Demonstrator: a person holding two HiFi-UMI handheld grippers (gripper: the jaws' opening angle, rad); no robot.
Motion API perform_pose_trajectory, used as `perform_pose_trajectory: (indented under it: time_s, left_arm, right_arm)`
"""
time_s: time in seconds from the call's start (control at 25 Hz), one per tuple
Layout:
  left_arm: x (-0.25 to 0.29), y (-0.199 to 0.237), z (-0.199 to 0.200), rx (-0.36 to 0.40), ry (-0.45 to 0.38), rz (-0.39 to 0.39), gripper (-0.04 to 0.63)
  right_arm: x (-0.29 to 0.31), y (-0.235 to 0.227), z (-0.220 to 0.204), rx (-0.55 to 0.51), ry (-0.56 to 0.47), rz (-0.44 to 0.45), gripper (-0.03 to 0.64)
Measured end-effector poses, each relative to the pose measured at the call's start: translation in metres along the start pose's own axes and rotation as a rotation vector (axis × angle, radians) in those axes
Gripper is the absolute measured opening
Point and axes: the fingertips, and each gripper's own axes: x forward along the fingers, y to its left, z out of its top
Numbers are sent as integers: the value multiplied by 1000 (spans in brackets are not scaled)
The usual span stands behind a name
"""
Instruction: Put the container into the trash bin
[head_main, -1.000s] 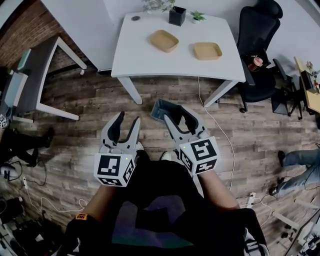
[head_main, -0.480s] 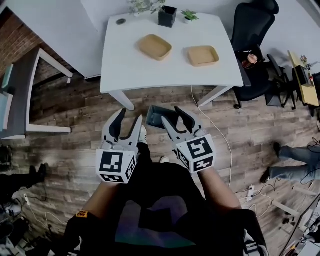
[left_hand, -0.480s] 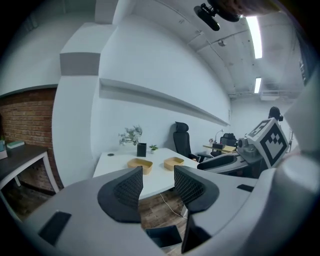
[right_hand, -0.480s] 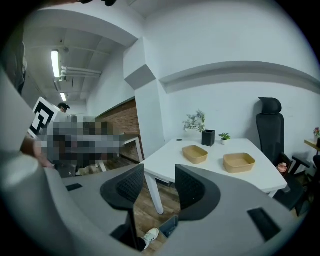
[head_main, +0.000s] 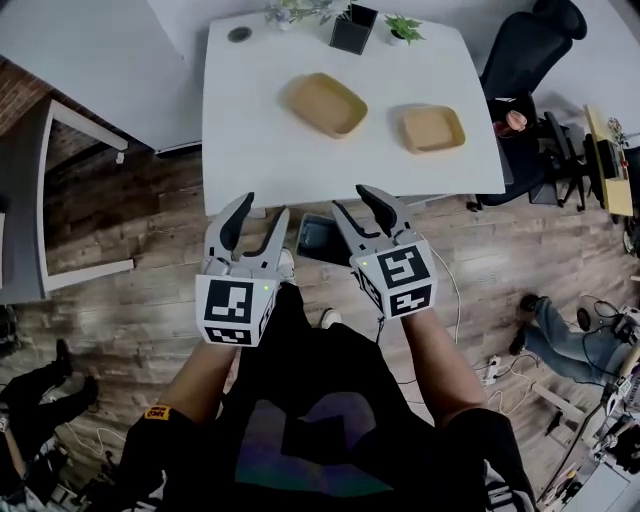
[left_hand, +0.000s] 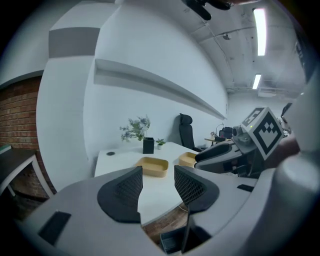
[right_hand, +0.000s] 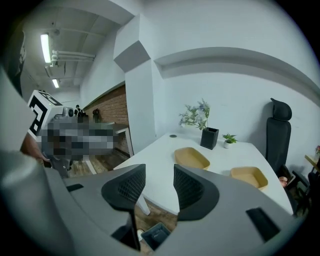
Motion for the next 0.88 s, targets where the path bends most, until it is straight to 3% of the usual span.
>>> perform_pose_trajectory:
  time_s: [0.52,0.88]
  left_arm:
    - [93,70,-33,-5,123,-64,189]
    - [130,103,-52,-28,185,-80,190]
  right_arm:
    - [128,-56,-2,-99,213,-46,167]
    - [180,-74,-16,-185,317,-71,147]
